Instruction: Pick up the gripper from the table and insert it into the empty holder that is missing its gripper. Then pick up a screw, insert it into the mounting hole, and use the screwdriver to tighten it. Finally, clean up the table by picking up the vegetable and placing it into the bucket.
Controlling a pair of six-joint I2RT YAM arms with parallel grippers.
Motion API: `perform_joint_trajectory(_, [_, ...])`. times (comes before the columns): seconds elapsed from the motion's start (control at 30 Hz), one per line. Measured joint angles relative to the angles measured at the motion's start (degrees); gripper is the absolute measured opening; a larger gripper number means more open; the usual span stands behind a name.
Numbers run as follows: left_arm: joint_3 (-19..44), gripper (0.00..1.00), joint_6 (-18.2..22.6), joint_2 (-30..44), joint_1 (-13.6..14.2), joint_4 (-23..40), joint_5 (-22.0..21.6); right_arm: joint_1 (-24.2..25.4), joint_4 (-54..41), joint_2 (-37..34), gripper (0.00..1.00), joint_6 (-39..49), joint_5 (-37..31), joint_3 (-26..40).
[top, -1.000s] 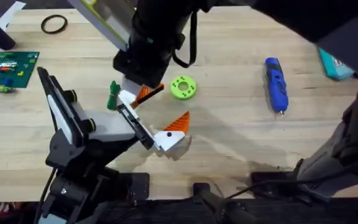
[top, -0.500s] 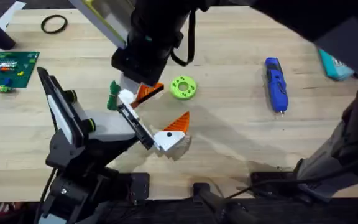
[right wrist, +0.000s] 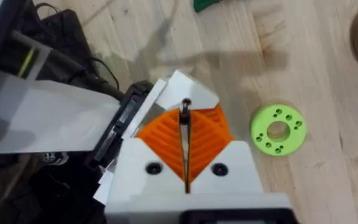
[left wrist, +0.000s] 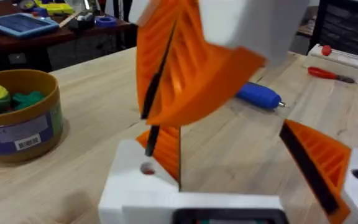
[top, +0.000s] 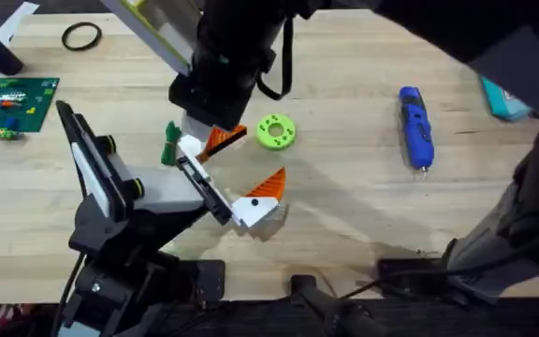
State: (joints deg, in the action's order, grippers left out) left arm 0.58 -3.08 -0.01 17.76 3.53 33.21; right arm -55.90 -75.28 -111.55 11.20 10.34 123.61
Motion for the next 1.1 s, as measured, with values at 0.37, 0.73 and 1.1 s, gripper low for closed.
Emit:
perform_joint_trajectory(0.37, [0.0,0.984,-0.01,0.01,0.0,0.0,0.01,0.0,-0.2,-1.05,0.003,0.81,-0.01,0.0])
perform_joint_trajectory(0.73, [0.0,0.984,0.01,0.0,0.0,0.0,0.0,0.04,-1.11,-1.07,0.003,1.08,-0.01,0.0])
perform_joint_trajectory(1.1, [0.0,0.984,0.01,0.01,0.0,0.0,0.0,0.04,-0.1,-1.58,0.002,1.27,-0.01,0.0])
